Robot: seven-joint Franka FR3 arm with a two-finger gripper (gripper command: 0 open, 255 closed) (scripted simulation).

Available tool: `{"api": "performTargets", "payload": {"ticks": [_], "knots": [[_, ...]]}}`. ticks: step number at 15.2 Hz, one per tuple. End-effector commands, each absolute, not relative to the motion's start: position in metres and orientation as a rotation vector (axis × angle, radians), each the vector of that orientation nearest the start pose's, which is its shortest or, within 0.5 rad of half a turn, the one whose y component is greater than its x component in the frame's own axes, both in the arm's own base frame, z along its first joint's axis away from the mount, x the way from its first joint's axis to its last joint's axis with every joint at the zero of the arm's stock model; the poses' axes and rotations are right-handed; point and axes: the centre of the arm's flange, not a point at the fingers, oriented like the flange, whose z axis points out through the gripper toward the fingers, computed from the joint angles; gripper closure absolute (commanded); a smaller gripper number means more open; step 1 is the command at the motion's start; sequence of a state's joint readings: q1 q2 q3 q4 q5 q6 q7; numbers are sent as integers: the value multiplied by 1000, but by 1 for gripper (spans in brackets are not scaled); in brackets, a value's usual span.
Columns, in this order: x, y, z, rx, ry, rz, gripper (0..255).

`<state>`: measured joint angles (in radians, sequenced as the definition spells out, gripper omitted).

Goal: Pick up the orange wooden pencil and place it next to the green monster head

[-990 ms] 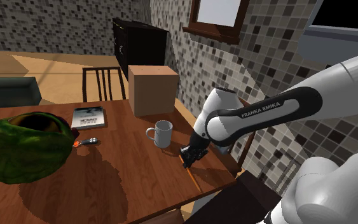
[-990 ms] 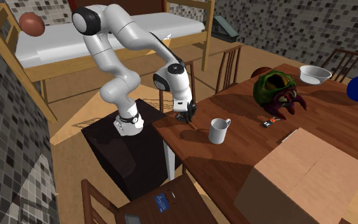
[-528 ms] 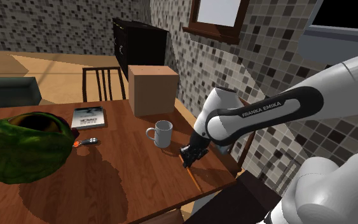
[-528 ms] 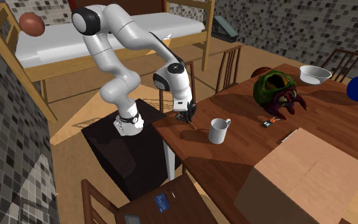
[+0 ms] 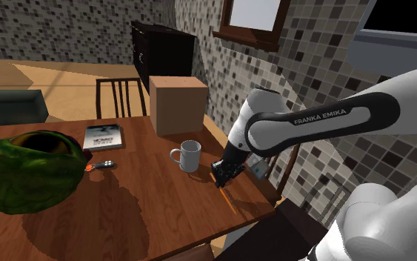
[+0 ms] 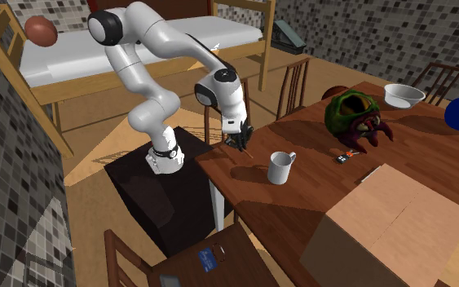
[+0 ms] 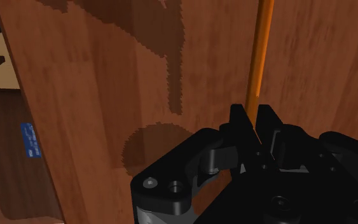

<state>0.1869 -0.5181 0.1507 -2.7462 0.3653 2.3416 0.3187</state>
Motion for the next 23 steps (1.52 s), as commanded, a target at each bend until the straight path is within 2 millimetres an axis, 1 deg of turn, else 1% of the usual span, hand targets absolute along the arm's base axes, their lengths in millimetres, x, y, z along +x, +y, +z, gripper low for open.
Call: {"api": "performTargets", "payload": {"ticks": [1, 23], "knots": [[349, 124, 392, -2893, 345, -68, 255], [349, 124, 508, -2893, 345, -68, 255]]}}
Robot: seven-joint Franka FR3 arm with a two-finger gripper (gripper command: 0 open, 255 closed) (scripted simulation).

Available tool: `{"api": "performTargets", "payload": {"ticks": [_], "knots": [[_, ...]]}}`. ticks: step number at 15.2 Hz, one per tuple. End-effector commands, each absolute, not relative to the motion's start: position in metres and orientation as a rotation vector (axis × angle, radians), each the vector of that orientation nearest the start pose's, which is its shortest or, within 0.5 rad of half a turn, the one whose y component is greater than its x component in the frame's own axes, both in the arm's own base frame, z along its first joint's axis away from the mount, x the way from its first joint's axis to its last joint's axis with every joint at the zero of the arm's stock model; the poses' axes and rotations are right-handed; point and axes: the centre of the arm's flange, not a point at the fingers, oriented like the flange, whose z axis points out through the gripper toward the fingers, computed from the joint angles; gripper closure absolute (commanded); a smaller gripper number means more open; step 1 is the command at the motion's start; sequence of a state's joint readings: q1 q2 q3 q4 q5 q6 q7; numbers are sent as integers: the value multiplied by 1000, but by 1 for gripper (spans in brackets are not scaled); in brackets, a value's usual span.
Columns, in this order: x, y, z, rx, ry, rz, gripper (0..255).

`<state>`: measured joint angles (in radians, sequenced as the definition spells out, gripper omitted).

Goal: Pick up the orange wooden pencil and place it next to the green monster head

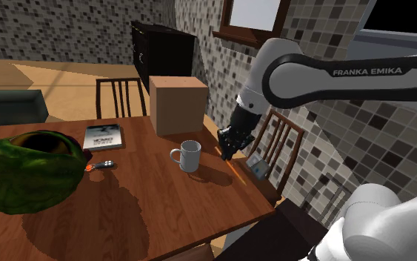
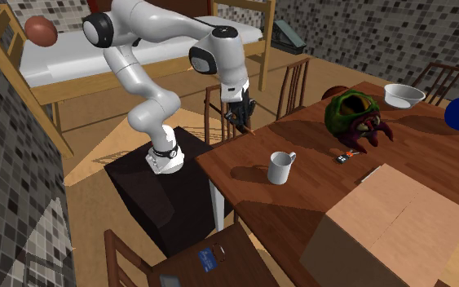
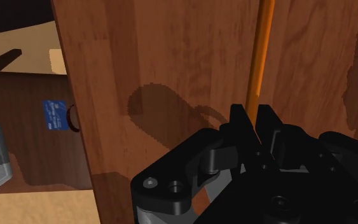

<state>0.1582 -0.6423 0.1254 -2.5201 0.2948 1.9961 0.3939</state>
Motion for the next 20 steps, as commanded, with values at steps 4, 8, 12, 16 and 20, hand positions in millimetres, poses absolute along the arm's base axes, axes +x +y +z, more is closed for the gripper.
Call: {"api": "performTargets", "payload": {"ticks": [4, 8, 12, 16, 20], "knots": [[349, 124, 529, -2893, 345, -68, 255], [349, 124, 550, -2893, 345, -68, 255], [349, 124, 571, -2893, 345, -68, 255], [349, 124, 592, -2893, 345, -68, 255], [349, 124, 614, -2893, 345, -68, 255]]}}
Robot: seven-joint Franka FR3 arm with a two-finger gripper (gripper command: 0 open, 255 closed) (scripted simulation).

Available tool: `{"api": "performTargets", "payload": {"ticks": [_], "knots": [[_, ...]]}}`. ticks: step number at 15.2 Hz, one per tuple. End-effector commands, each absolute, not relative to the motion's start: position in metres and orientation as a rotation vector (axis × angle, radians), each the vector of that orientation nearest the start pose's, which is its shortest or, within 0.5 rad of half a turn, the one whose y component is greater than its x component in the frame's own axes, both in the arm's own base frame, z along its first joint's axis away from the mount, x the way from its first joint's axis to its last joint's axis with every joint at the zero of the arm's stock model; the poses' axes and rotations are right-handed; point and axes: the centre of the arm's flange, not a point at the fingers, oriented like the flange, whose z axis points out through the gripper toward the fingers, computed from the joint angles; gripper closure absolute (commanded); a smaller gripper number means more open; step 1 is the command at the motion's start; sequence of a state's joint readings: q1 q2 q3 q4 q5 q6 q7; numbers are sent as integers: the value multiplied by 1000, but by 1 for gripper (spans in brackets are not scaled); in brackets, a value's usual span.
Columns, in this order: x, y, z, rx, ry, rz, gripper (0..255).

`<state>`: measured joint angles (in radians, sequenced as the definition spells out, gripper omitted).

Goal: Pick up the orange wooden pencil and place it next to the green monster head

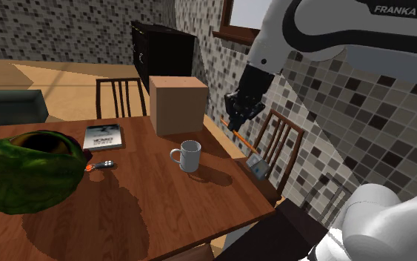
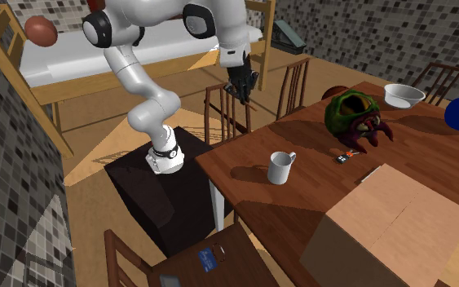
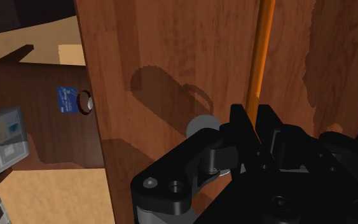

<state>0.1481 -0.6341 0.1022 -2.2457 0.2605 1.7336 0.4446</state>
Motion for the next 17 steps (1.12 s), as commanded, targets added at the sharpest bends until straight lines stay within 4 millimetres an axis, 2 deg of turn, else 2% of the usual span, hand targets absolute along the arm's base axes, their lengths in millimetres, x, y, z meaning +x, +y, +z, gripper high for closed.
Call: {"api": "performTargets", "payload": {"ticks": [1, 4, 17], "knots": [[349, 124, 619, -2893, 345, -68, 255], [349, 124, 631, -2893, 345, -68, 255], [386, 292, 632, -2893, 345, -68, 255]]}}
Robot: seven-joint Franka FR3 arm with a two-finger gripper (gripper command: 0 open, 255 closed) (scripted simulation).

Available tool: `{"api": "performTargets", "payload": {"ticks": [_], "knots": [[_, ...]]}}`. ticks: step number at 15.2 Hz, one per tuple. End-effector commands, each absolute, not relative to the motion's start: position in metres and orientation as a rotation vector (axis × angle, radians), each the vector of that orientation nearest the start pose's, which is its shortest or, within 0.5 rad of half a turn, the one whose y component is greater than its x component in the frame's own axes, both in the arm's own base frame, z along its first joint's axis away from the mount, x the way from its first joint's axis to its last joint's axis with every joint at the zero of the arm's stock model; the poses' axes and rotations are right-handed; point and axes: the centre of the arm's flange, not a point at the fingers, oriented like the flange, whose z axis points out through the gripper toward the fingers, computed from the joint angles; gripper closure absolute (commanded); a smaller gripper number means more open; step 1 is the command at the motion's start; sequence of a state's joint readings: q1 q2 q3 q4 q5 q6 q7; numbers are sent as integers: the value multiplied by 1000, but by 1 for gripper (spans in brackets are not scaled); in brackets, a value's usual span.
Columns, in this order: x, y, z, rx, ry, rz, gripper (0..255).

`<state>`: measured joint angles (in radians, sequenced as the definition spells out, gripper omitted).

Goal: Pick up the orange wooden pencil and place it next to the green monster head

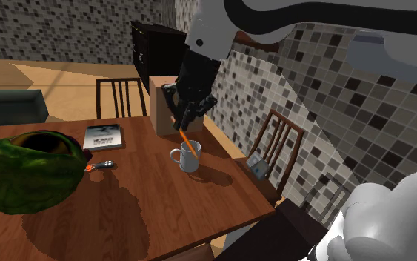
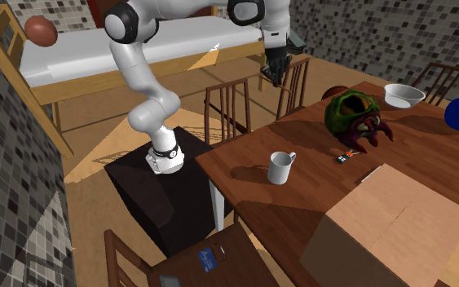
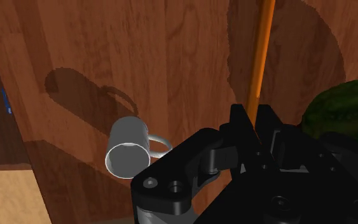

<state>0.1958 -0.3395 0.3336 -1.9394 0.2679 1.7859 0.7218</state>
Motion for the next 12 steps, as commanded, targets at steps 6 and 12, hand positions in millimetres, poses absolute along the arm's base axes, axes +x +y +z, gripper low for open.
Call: {"api": "performTargets", "payload": {"ticks": [6, 12], "knots": [[403, 369, 632, -2893, 345, -68, 255], [420, 447, 632, -2893, 345, -68, 255]]}}
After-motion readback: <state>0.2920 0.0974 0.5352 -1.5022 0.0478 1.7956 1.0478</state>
